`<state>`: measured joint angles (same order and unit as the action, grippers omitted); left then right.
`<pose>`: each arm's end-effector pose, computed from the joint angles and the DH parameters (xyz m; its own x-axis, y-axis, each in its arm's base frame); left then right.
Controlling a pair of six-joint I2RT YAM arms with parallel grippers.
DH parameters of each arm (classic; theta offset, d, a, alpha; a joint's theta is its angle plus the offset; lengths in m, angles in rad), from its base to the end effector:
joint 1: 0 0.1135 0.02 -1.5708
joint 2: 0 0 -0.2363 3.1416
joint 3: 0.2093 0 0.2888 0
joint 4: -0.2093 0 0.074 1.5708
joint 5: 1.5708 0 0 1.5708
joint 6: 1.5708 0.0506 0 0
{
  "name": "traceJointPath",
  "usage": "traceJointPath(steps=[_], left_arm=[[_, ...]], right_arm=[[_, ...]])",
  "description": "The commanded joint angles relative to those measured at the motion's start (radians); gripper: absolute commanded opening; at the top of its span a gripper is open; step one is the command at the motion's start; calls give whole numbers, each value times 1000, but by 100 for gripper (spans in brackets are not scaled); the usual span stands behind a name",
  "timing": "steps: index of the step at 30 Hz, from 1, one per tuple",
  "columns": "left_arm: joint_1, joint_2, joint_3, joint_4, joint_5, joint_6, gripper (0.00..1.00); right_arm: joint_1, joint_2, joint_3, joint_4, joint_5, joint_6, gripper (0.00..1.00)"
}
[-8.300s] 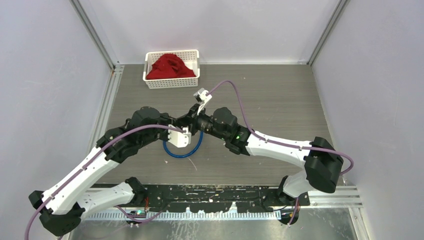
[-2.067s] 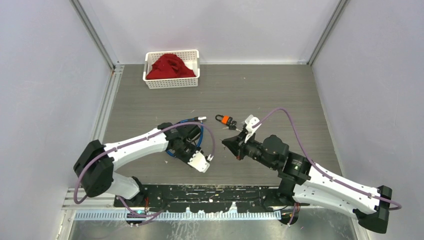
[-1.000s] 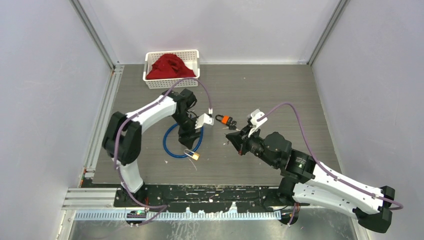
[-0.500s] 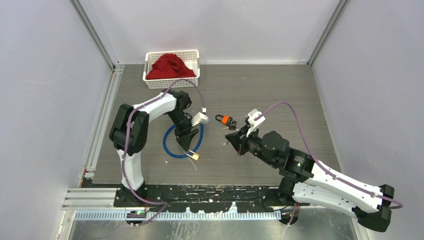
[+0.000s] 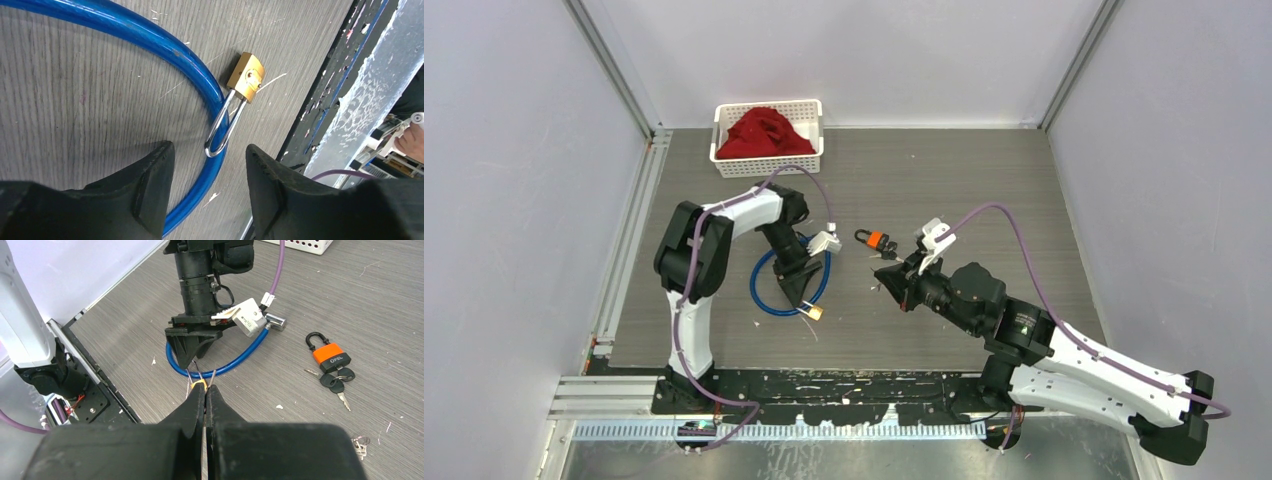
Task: Unlock with the key
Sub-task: Pick up the lock from the center of the board.
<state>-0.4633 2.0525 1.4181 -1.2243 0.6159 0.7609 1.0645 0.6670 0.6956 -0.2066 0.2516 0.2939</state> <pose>0.3088 -0.1870 0.0932 -0.4708 0.8644 -0.1763 0.7494 0.2864 -0.5970 0.1255 0.2003 0.3060 -0.2931 0.0499 -0.9548 -0.6721 0.6995 0.2429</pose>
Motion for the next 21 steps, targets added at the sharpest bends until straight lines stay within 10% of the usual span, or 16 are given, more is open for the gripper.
traceJointPath(steps=[1,15,21], left_arm=[[-2,21,15,4,16,-6,52],[-32,17,-11,50,36,-75,37],[-34,28,15,20,78,-77,2]], right_arm=[[-2,-21,30,52,-13,-4,1],[-2,-64,-12,68,-24,4,1],[-2,-77,-35,76,-20,1,1]])
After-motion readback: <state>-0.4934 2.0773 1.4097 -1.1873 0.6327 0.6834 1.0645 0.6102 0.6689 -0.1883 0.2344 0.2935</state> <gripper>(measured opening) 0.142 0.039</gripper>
